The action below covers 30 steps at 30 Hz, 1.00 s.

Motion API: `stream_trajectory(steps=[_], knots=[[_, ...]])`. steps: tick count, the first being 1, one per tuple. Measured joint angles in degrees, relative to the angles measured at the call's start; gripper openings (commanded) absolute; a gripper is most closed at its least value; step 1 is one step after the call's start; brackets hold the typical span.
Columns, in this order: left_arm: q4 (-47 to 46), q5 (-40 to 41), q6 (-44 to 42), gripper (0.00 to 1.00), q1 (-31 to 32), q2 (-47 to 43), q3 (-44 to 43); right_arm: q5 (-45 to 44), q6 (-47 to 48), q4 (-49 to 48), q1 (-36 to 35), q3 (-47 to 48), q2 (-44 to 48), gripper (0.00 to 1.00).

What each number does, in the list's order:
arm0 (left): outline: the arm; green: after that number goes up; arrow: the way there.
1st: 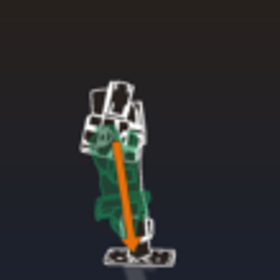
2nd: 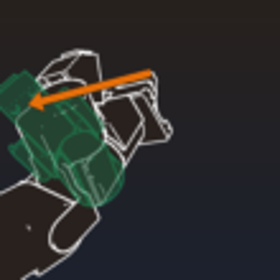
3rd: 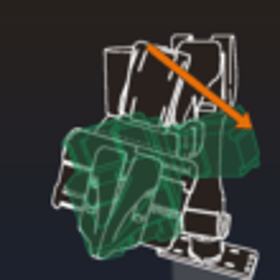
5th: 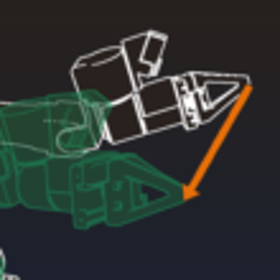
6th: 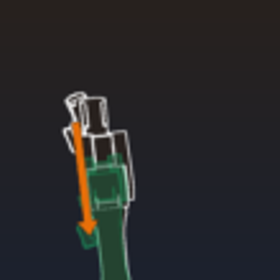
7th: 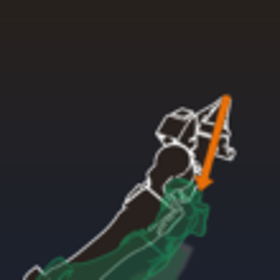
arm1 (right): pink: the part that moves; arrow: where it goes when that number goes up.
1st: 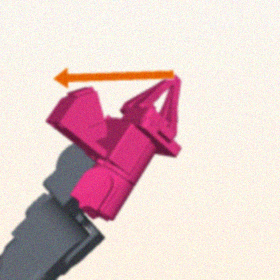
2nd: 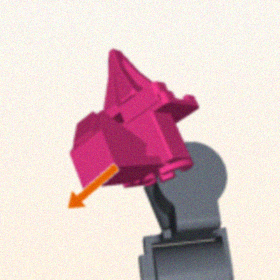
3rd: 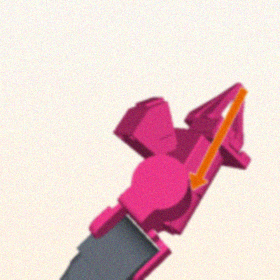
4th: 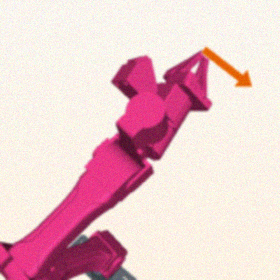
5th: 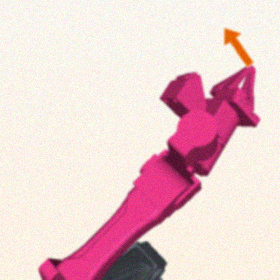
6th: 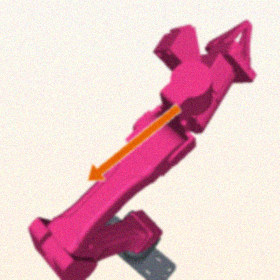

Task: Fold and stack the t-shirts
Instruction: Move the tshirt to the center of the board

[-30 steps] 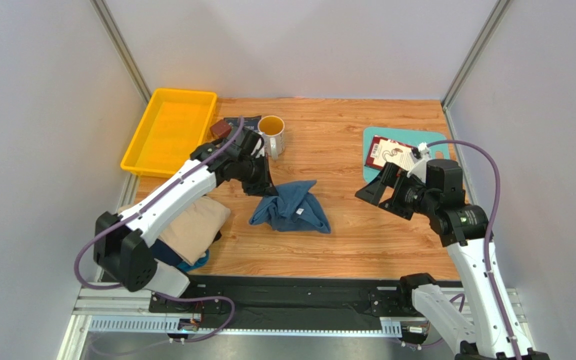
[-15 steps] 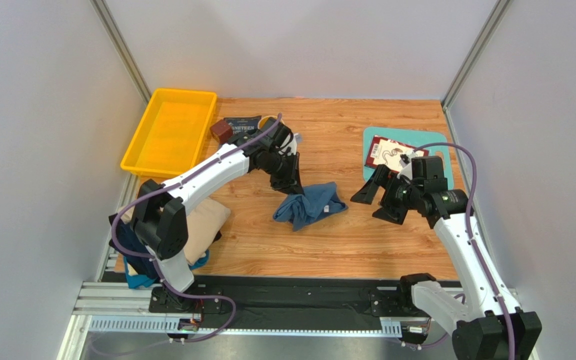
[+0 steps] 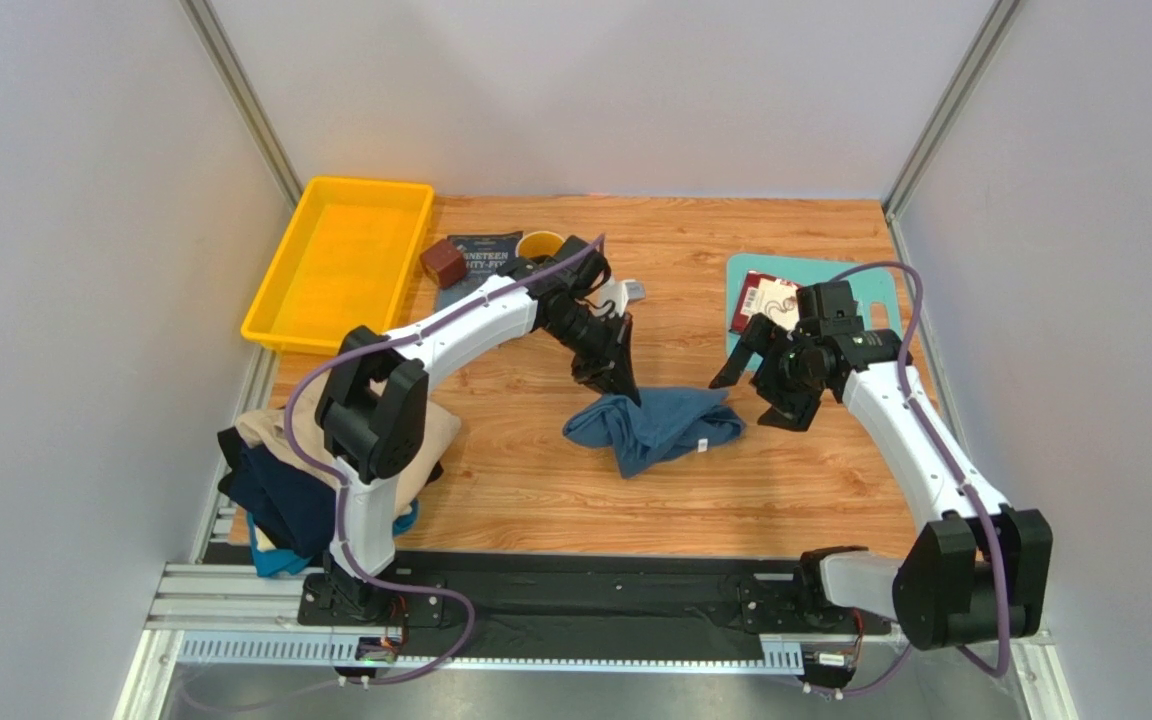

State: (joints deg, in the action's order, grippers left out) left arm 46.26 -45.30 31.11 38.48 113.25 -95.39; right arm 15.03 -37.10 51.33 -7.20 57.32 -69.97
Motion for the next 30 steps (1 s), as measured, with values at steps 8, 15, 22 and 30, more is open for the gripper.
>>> stream_trajectory(steps=[8,15,22,30], knots=[[1.5,0.6,-2.9,0.22,-0.2,0.0,9.9,-2.1,0.4,-1.0,-0.3,-1.3,-8.6,0.95],[2.8,4.2,-4.3,0.43,-2.5,0.0,11.9,-3.1,1.1,-0.7,-1.8,-1.2,-13.3,0.95],[2.8,8.1,-4.4,0.43,-5.8,0.0,11.9,-4.1,1.4,0.4,-3.2,-1.2,-15.8,0.93],[2.0,9.3,-4.5,0.43,-8.0,-0.3,12.9,-4.0,1.4,0.3,-4.4,-4.0,-15.7,0.92]])
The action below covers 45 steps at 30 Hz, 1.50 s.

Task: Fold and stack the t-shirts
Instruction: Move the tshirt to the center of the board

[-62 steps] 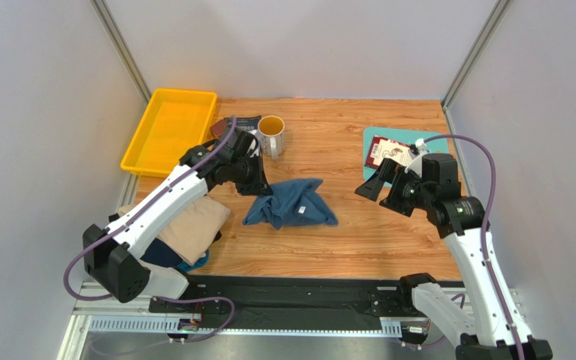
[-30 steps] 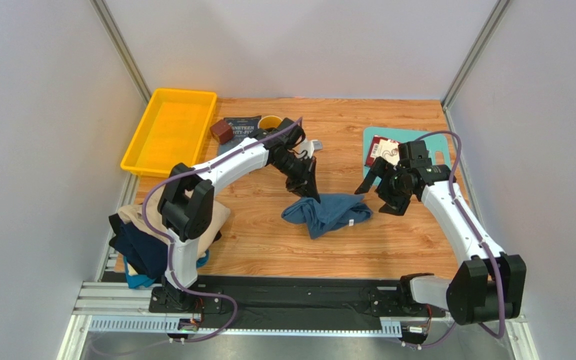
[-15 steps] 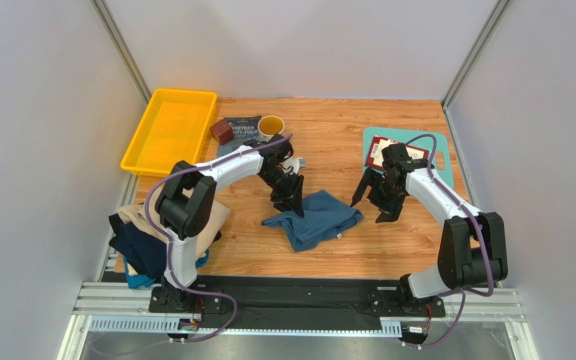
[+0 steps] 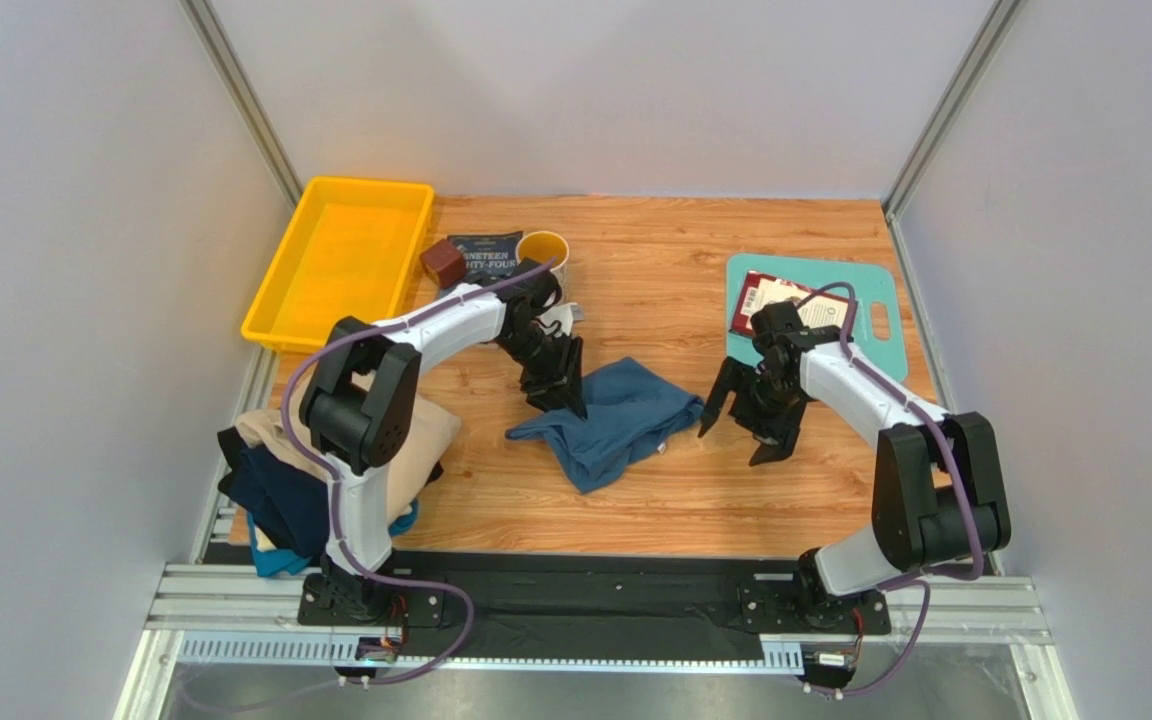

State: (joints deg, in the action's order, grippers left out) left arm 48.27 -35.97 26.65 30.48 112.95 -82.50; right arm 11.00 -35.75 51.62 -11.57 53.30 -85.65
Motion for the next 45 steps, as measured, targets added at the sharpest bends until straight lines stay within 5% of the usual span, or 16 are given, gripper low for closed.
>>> stream_trajectory(steps=[29,35,40,44,45], knots=[[-2.9,-8.2,-1.7,0.33,-4.6,-0.1,4.2,-1.5,-0.3,-14.2,-4.4,8.3,-11.8,0.92],[-2.2,-9.0,-2.9,0.31,-4.6,-0.1,4.2,-0.9,-0.5,-15.8,-4.4,12.1,-17.3,0.85],[-1.6,-9.0,-3.6,0.29,-4.7,-0.1,4.2,-0.6,-0.5,-16.8,-4.8,14.8,-20.0,0.38],[-1.4,-9.0,-4.0,0.27,-4.7,-0.1,4.3,-0.6,-0.6,-17.0,-5.1,14.8,-20.3,0.27],[-1.4,-9.0,-4.1,0.27,-4.7,-0.1,4.4,-0.6,-0.7,-17.0,-5.2,14.8,-20.3,0.05]])
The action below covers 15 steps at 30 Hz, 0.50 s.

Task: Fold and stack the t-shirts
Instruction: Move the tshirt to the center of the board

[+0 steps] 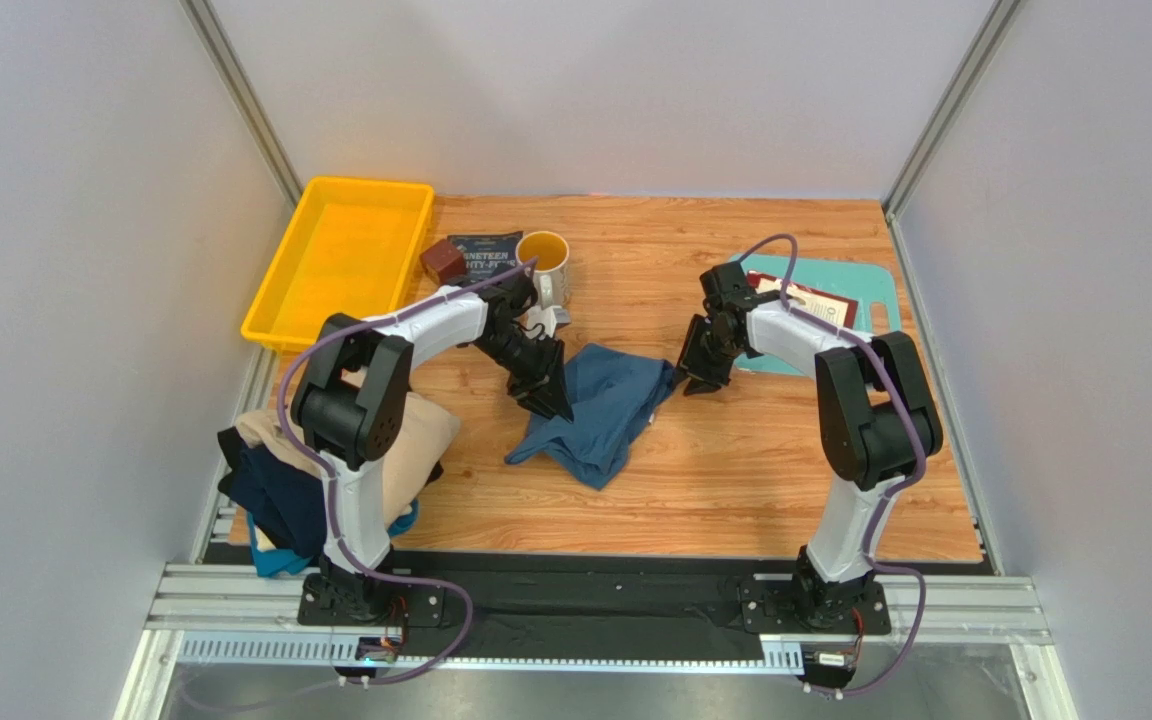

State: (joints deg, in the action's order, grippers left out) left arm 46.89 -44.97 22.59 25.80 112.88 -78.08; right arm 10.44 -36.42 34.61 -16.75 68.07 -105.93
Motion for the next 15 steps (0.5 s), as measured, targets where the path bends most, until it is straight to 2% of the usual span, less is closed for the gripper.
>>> stream_trajectory(steps=[1,4,7,9,12,13,14,15], knots=[[0.0,0.0,0.0,0.27,0.0,0.0,0.1,0.0,0.0,0.0,0.0,0.0,0.0,0.00],[0.1,0.0,-0.1,0.21,0.0,0.0,0.2,0.0,0.1,0.0,-0.1,0.0,0.0,0.00],[0.1,-0.1,-0.3,0.32,0.0,0.0,0.2,-0.1,0.2,0.0,-0.1,0.0,0.0,0.00],[0.1,-0.2,-0.5,0.33,0.0,0.0,0.2,-0.2,0.4,0.0,-0.1,-0.1,0.2,0.00],[0.1,-0.2,-0.6,0.26,0.0,-0.1,0.2,-0.7,1.1,0.3,-0.1,-0.3,2.0,0.00],[0.1,-0.2,-0.7,0.25,0.0,-0.1,0.2,-0.8,1.4,0.3,-0.1,-0.3,2.8,0.09],[0.1,-0.2,-0.8,0.24,0.0,-0.2,0.2,-0.8,1.9,0.3,-0.1,-0.3,3.7,0.32],[0.1,-0.2,-0.9,0.24,0.0,-0.2,0.2,-0.8,2.3,0.3,-0.1,-0.3,4.6,0.33]])
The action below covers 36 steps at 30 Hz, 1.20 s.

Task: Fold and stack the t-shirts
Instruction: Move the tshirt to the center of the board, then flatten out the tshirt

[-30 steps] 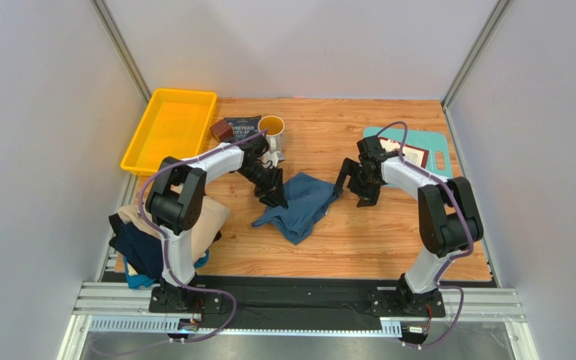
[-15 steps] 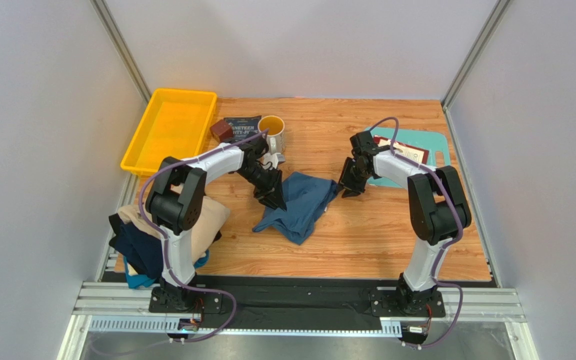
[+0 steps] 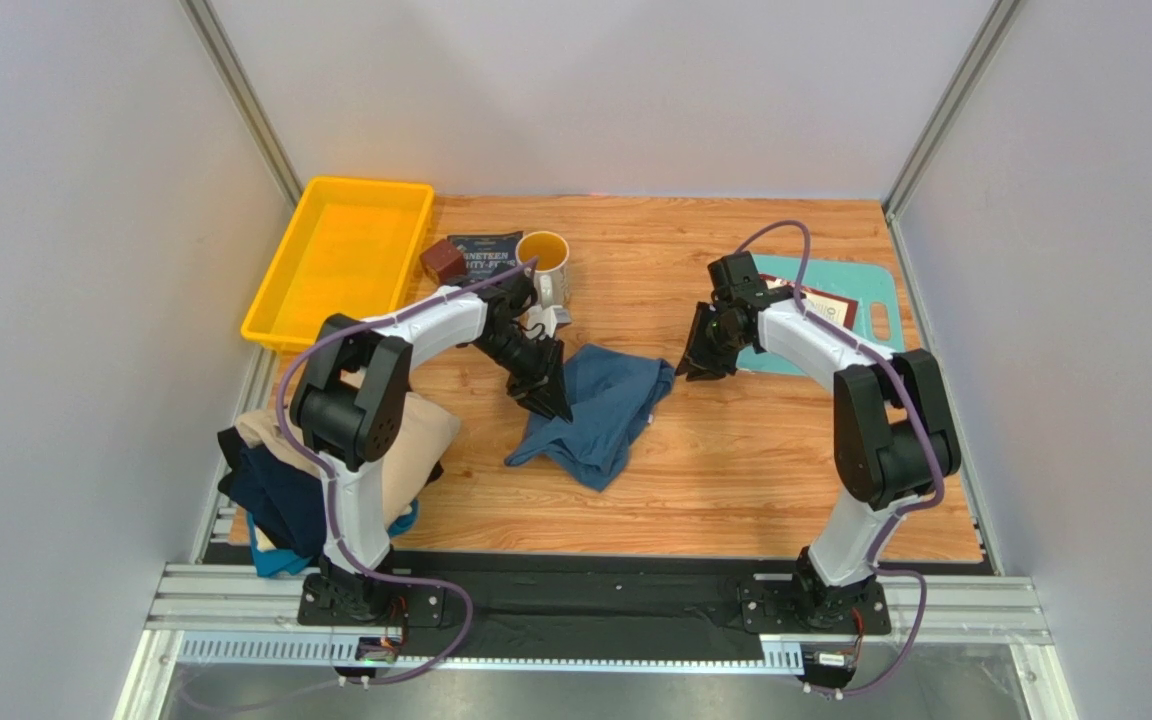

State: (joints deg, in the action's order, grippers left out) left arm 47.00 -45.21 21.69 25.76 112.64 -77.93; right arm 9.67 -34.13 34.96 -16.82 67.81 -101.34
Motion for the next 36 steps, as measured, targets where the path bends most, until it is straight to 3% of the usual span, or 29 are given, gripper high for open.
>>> stream_trajectory(steps=[2,10,15,21,24,27,28,29,31,33,36], knots=[[0.0,-0.1,-0.2,0.24,0.0,0.0,0.0,0.3,0.8,0.1,0.0,0.5,0.7,0.38],[-0.2,-0.5,-0.5,0.21,0.0,-0.1,2.7,2.9,0.9,-1.4,0.0,0.5,-2.3,0.43],[-0.2,-0.8,-0.9,0.21,0.0,-0.5,4.2,4.7,0.2,-3.0,-0.3,0.5,-5.5,0.59],[-0.1,-0.8,-1.3,0.20,0.0,-0.5,4.6,7.0,-0.6,-4.3,-1.6,1.3,-6.6,0.58],[-0.1,-0.8,-1.3,0.20,0.0,-0.5,4.6,7.4,-0.7,-4.6,-2.7,2.1,-7.4,0.51],[0.0,-0.7,-1.3,0.20,0.0,-0.5,4.6,7.5,-0.9,-5.0,-3.8,2.1,-7.7,0.25],[0.0,-0.7,-1.3,0.20,0.0,-0.5,4.6,7.4,-0.9,-5.1,-4.1,2.1,-8.0,0.09],[0.0,-0.7,-1.3,0.20,0.0,-0.5,4.5,7.7,-1.2,-5.1,-4.5,2.1,-8.6,0.00],[0.0,-0.7,-1.3,0.20,0.0,-0.5,4.5,8.5,-1.6,-5.1,-4.9,2.3,-9.3,0.00],[0.1,-0.7,-1.3,0.27,0.0,-0.5,4.5,8.7,-1.9,-5.1,-5.2,2.6,-9.7,0.00],[0.2,-0.5,-1.5,0.55,0.0,-0.5,4.4,8.8,-1.7,-5.1,-5.2,2.7,-9.7,0.00]])
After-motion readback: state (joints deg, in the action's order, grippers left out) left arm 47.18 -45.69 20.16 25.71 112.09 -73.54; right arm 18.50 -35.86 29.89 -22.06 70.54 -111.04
